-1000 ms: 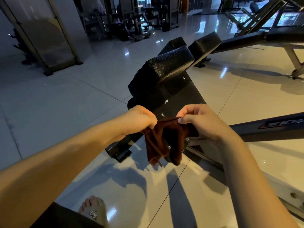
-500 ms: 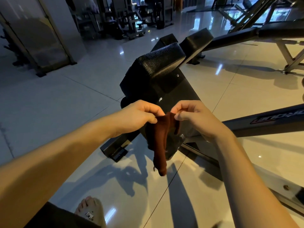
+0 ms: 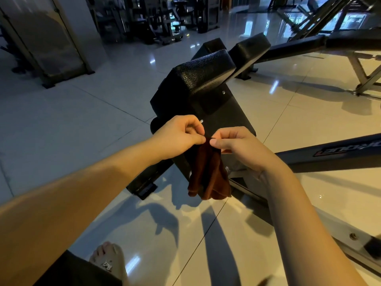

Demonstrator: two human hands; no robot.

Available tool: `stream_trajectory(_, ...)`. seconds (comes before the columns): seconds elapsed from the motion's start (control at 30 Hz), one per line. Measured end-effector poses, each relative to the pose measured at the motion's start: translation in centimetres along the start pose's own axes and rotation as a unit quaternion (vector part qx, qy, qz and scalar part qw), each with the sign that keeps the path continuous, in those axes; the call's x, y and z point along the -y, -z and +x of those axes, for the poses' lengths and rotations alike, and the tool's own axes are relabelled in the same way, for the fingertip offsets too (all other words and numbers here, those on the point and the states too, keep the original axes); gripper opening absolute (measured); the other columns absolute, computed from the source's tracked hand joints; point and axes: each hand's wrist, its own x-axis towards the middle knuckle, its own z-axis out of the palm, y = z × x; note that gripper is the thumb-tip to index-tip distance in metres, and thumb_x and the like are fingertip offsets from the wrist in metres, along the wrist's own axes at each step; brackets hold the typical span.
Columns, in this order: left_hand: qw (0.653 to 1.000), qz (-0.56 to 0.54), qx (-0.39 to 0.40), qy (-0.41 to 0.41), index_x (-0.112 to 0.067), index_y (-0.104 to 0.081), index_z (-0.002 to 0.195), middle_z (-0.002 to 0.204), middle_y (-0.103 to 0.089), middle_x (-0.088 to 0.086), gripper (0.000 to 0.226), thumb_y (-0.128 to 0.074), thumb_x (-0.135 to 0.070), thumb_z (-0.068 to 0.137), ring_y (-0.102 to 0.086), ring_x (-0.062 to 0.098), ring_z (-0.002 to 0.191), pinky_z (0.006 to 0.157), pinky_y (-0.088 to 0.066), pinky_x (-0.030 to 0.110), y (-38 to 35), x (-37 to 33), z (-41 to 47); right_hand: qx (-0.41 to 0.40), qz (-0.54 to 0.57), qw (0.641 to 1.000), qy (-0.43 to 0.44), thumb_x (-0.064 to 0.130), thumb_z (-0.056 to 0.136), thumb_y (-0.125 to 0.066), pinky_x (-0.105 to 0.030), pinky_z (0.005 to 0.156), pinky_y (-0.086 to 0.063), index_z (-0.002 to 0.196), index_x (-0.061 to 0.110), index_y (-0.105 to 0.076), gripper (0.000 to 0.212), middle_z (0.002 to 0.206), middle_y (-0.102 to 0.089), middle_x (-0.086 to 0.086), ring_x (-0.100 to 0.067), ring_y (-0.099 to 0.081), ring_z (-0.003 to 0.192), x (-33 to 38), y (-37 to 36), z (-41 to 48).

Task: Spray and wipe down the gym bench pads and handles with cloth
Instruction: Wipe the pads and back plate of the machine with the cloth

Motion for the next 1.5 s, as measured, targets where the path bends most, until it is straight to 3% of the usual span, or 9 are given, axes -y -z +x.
stream_trajectory(0.17, 0.982, -0.034, -0.121, 0.138, -0.012, -0.064, 0.087, 0.083, -0.065, 0.005, 0.027, -0.068, -0.038, 0.094, -0.064, 0.022, 0.083, 0.085, -0.053, 0.043, -2.7, 3.3, -0.1, -0.067, 0.095, 0.993, -0.019, 0.013, 0.104, -0.052, -0.037, 0.086, -0.049, 0.081, 0.014, -0.065, 0.026, 0.077, -0.061, -0.001, -0.017, -0.059, 0.083, -0.8, 0.4, 0.1)
stream_trajectory(0.23, 0.969, -0.072, -0.115, 0.206, -0.009, -0.065, 0.085, 0.080, -0.062, 0.010, 0.027, -0.064, -0.034, 0.094, -0.065, 0.032, 0.082, 0.086, -0.054, 0.048, -3.4, 4.6, -0.3, -0.094, 0.148, 0.984, -0.011, 0.013, 0.104, -0.051, -0.033, 0.082, -0.047, 0.079, 0.015, -0.062, 0.027, 0.075, -0.058, 0.000, -0.013, -0.057, 0.078, -1.1, 0.6, 0.2)
stream_trajectory(0.33, 0.934, -0.160, -0.083, 0.309, -0.011, -0.064, 0.083, 0.078, -0.063, 0.006, 0.025, -0.059, -0.029, 0.100, -0.059, 0.020, 0.071, 0.072, -0.047, 0.036, -3.9, 4.6, -0.6, -0.117, 0.227, 0.967, 0.003, 0.011, 0.104, -0.048, -0.027, 0.074, -0.046, 0.077, 0.015, -0.060, 0.030, 0.072, -0.054, 0.002, -0.008, -0.056, 0.071, -1.6, 0.9, 0.2)
stream_trajectory(0.43, 0.900, -0.215, 0.038, 0.377, -0.009, -0.073, 0.095, 0.096, -0.077, 0.008, 0.041, -0.052, -0.043, 0.102, -0.071, 0.021, 0.091, 0.088, -0.052, 0.038, -3.8, 4.1, -1.1, -0.124, 0.311, 0.942, 0.014, 0.009, 0.103, -0.048, -0.022, 0.068, -0.046, 0.071, 0.017, -0.060, 0.035, 0.069, -0.052, 0.001, -0.008, -0.054, 0.068, -2.4, 1.1, 0.3)
stream_trajectory(0.63, 0.877, -0.265, 0.099, 0.388, -0.004, -0.063, 0.131, 0.128, -0.069, 0.015, 0.064, -0.041, -0.054, 0.099, -0.062, 0.029, 0.123, 0.119, -0.032, 0.053, -4.1, 3.7, -0.7, -0.132, 0.413, 0.901, 0.008, 0.012, 0.101, -0.051, -0.026, 0.069, -0.049, 0.079, 0.016, -0.058, 0.023, 0.074, -0.052, 0.000, -0.011, -0.054, 0.069, -3.1, 0.9, 0.5)
stream_trajectory(0.83, 0.867, -0.356, 0.062, 0.345, -0.014, -0.066, 0.125, 0.125, -0.071, 0.013, 0.043, -0.051, -0.039, 0.094, -0.062, 0.028, 0.122, 0.121, -0.023, 0.058, -5.2, 2.8, 0.3, -0.165, 0.488, 0.856, -0.042, 0.020, 0.095, -0.062, -0.047, 0.112, -0.040, 0.106, 0.012, -0.063, 0.014, 0.100, -0.057, -0.010, -0.025, -0.055, 0.101, -4.4, 1.3, 0.9)
stream_trajectory(1.27, 0.892, -0.368, -0.080, 0.250, -0.018, -0.068, 0.116, 0.106, -0.077, 0.002, 0.020, -0.067, -0.018, 0.096, -0.070, 0.020, 0.106, 0.112, -0.041, 0.043, -5.9, 1.0, 2.0, -0.205, 0.464, 0.862, -0.027, 0.021, 0.100, -0.055, -0.046, 0.104, -0.048, 0.095, 0.015, -0.060, 0.009, 0.094, -0.055, -0.008, -0.025, -0.057, 0.096, -3.4, 2.2, 0.4)
stream_trajectory(1.4, 0.897, -0.342, -0.136, 0.245, -0.015, -0.067, 0.105, 0.106, -0.073, 0.005, 0.016, -0.075, -0.015, 0.091, -0.069, 0.023, 0.105, 0.101, -0.051, 0.037, -4.8, 0.9, 1.9, -0.284, 0.355, 0.891, -0.015, 0.017, 0.103, -0.051, -0.037, 0.082, -0.041, 0.069, 0.020, -0.051, 0.034, 0.070, -0.045, 0.003, -0.013, -0.049, 0.073, -2.9, 2.4, 0.1)
stream_trajectory(1.5, 0.904, -0.315, -0.169, 0.233, -0.012, -0.066, 0.111, 0.106, -0.071, 0.008, 0.024, -0.077, -0.014, 0.090, -0.068, 0.021, 0.098, 0.092, -0.055, 0.034, -3.5, 1.3, 1.9, -0.305, 0.212, 0.928, -0.025, 0.024, 0.105, -0.053, -0.034, 0.083, -0.046, 0.073, 0.018, -0.059, 0.033, 0.079, -0.056, -0.001, -0.013, -0.058, 0.085, -3.5, 2.8, -0.1)
